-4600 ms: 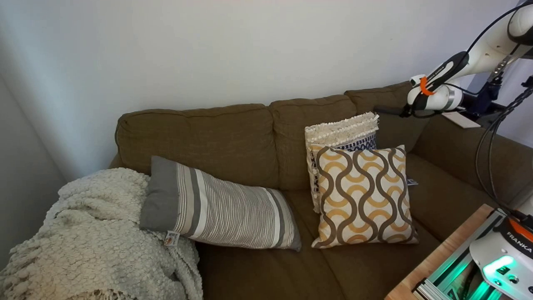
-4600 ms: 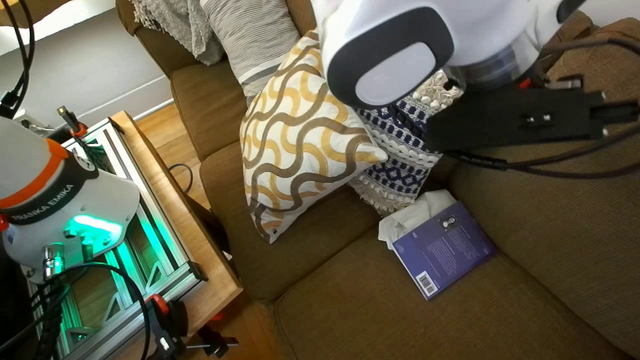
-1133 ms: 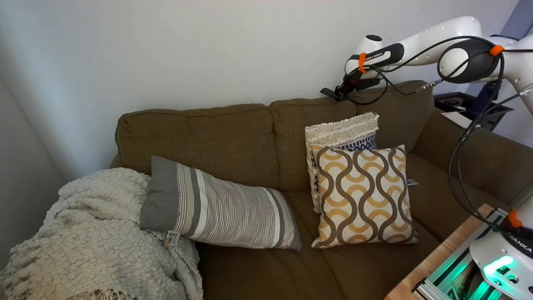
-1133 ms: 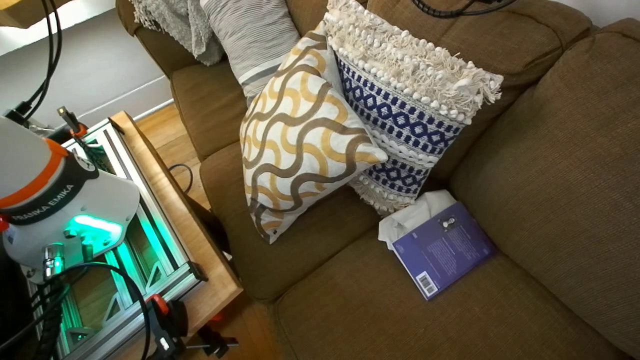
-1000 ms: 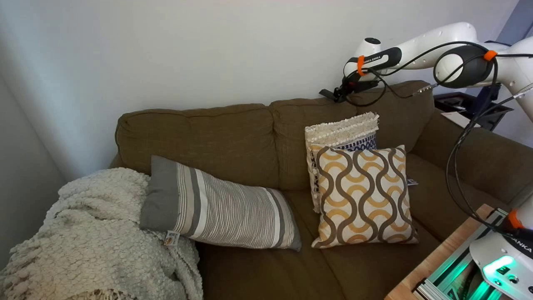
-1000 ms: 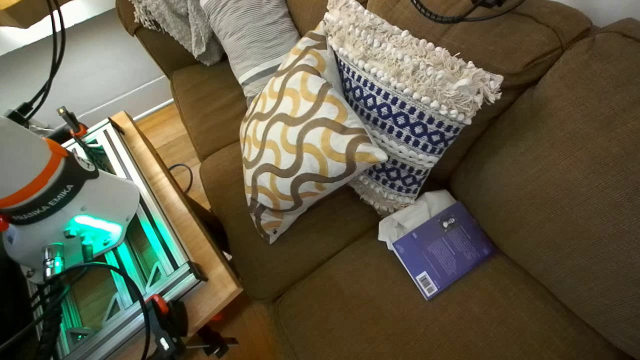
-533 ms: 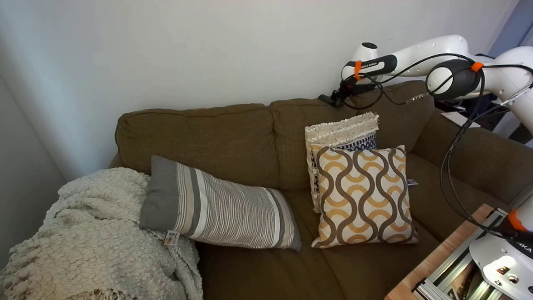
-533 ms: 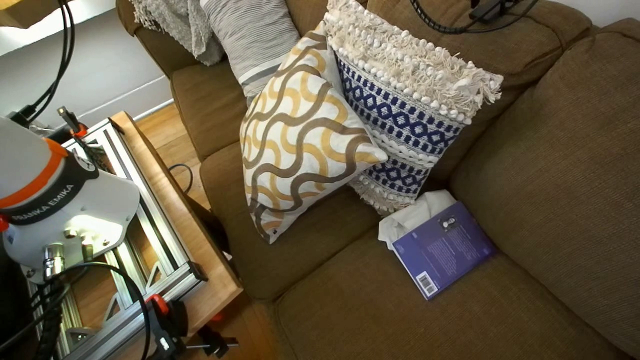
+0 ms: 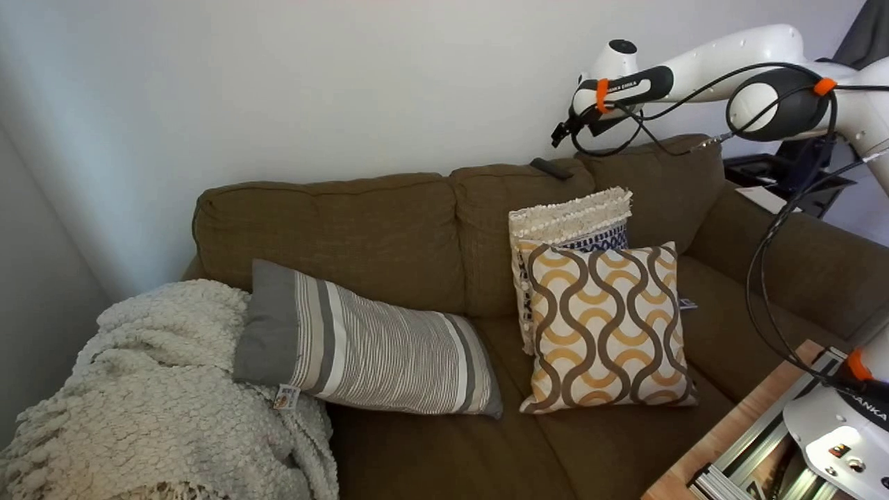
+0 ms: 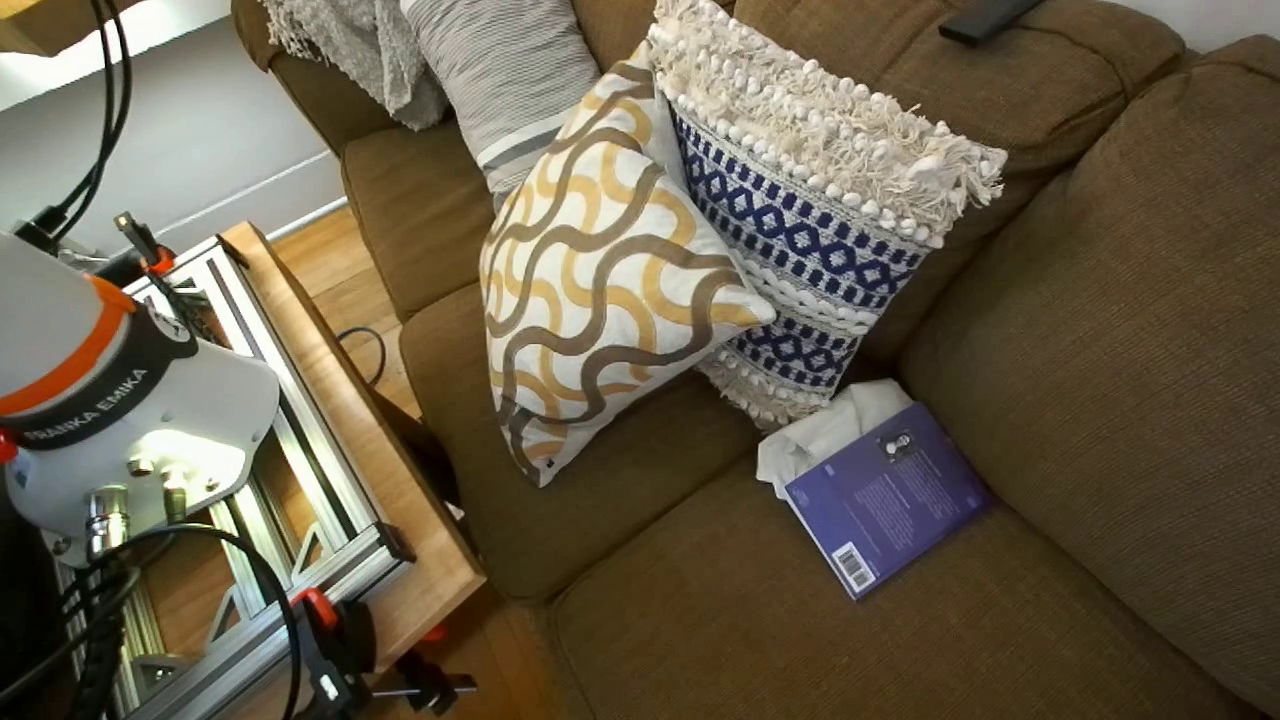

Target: Put the remote on the head rest of the couch

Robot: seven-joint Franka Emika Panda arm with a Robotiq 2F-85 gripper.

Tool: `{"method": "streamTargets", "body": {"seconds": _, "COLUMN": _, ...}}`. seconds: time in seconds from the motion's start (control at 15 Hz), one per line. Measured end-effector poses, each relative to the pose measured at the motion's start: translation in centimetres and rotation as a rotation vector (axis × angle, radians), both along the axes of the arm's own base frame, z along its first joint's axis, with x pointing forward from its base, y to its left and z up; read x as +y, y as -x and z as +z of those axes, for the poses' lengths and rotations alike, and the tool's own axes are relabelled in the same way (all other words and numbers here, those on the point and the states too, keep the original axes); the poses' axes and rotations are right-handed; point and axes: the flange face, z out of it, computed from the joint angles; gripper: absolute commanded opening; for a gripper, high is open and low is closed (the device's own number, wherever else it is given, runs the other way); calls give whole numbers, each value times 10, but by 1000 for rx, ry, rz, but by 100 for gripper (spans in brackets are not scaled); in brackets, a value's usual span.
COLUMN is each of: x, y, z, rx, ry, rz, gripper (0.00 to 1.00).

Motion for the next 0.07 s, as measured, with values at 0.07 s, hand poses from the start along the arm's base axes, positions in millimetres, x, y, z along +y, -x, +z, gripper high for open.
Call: {"method": "streamTargets", "body": {"seconds": 0.07, "x": 3, "y": 3, "z": 11, "rx": -21, "ry": 25, "rz": 31, "gripper": 100}}
